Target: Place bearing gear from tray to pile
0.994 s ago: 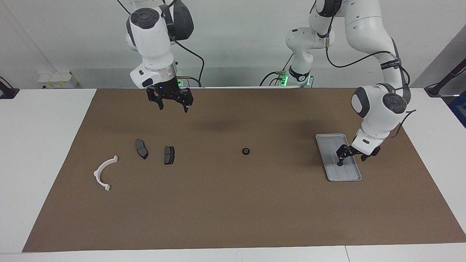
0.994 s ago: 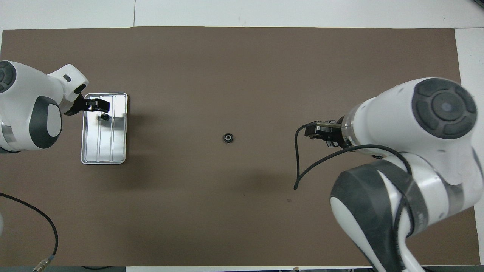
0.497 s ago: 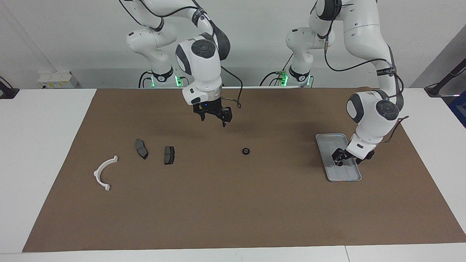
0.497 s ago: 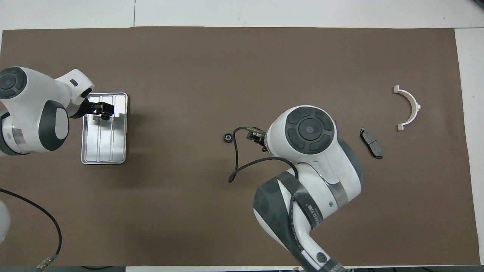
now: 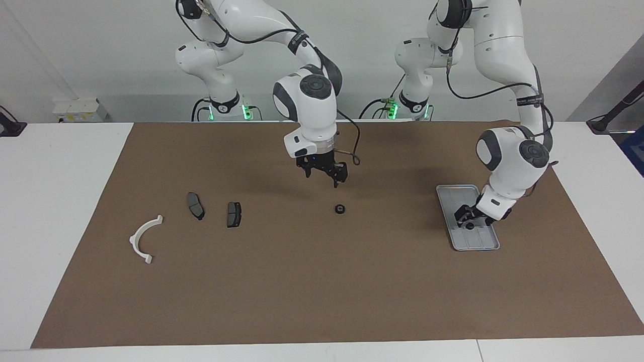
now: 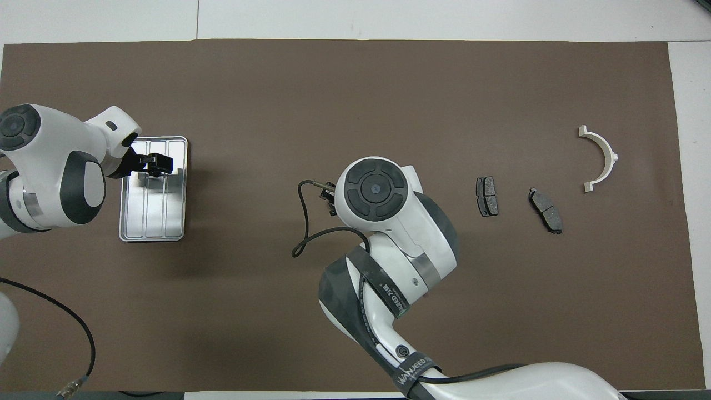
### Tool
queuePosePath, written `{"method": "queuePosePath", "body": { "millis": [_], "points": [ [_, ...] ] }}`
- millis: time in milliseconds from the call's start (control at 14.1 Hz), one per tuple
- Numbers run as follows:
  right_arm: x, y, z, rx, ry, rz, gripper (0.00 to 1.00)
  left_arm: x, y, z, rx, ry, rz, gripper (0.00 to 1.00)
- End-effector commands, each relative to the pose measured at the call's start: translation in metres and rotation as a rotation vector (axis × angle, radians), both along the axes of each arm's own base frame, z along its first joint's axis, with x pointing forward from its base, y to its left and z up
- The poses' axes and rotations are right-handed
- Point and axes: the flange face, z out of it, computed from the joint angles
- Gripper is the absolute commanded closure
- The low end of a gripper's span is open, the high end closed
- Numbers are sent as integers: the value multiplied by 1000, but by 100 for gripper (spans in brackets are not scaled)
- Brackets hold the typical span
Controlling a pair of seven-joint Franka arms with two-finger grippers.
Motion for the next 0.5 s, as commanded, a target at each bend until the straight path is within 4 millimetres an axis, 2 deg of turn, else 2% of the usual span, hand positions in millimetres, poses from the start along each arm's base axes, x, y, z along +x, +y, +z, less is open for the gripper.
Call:
{"method": "queuePosePath", "body": {
  "millis": [0,71,284,426],
  "points": [
    [11,45,-27,-33,-23,-30,0,-8,2,-9,-14,-35,-29,3],
    [15,52,-36,-47,-36,-37,0,-9,4,-11,-12,-39,-27,3],
    [18,54,-67,-74,-22,-34,0,-8,2,-17,-11,-45,-28,4],
    [21,55,-74,-84,-48,-18,0,-8,1,-17,-10,-49,-31,7]
  ]
}}
